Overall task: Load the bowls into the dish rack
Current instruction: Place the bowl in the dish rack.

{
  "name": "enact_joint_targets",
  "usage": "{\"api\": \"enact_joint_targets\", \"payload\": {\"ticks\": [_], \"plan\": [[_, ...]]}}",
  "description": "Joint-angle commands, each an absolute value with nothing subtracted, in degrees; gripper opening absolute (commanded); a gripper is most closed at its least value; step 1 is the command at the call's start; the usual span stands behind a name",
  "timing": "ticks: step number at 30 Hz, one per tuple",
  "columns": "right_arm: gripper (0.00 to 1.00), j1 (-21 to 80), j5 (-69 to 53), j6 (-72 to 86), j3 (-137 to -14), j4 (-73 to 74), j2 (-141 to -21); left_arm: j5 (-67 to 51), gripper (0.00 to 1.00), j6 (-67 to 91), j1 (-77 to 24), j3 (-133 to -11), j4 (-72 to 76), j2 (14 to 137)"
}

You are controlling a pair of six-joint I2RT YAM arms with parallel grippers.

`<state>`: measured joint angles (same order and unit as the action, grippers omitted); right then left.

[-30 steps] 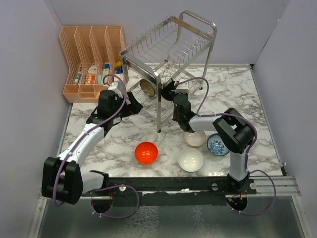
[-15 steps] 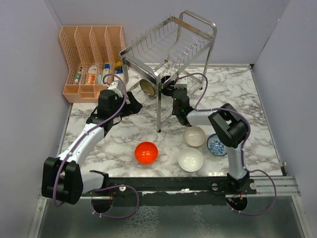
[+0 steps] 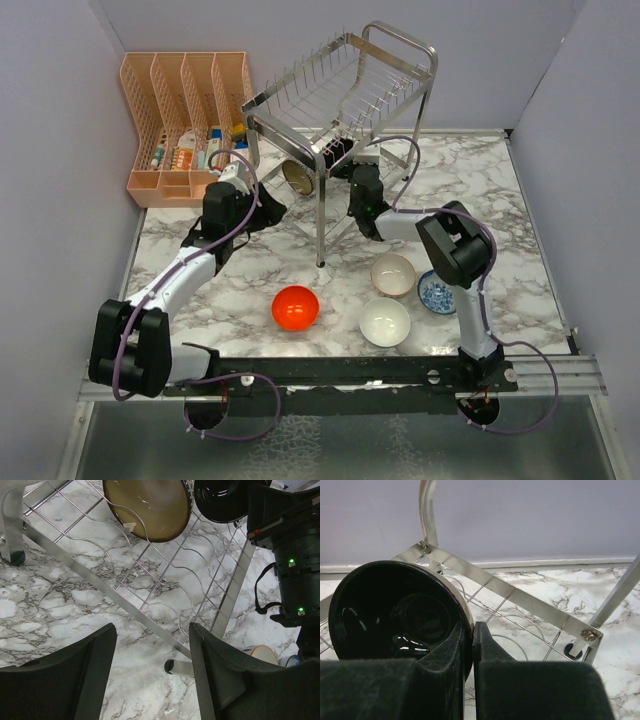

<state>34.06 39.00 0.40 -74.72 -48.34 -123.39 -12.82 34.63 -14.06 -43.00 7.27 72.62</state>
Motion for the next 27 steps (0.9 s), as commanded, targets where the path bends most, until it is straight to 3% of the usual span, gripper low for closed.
{"api": "enact_joint_targets", "payload": {"ticks": [1, 27], "plan": [[0.01, 34.32, 39.9, -3.77, -79.08, -56.93, -126.2, -11.61, 0.62, 36.24, -14.81, -43.34, 13.89, 74.68], [0.01, 37.4, 41.29, -21.73, -89.62, -70.67, -137.92, -11.41, 0.58, 36.18, -17.5, -42.48, 20.52, 82.29]]}}
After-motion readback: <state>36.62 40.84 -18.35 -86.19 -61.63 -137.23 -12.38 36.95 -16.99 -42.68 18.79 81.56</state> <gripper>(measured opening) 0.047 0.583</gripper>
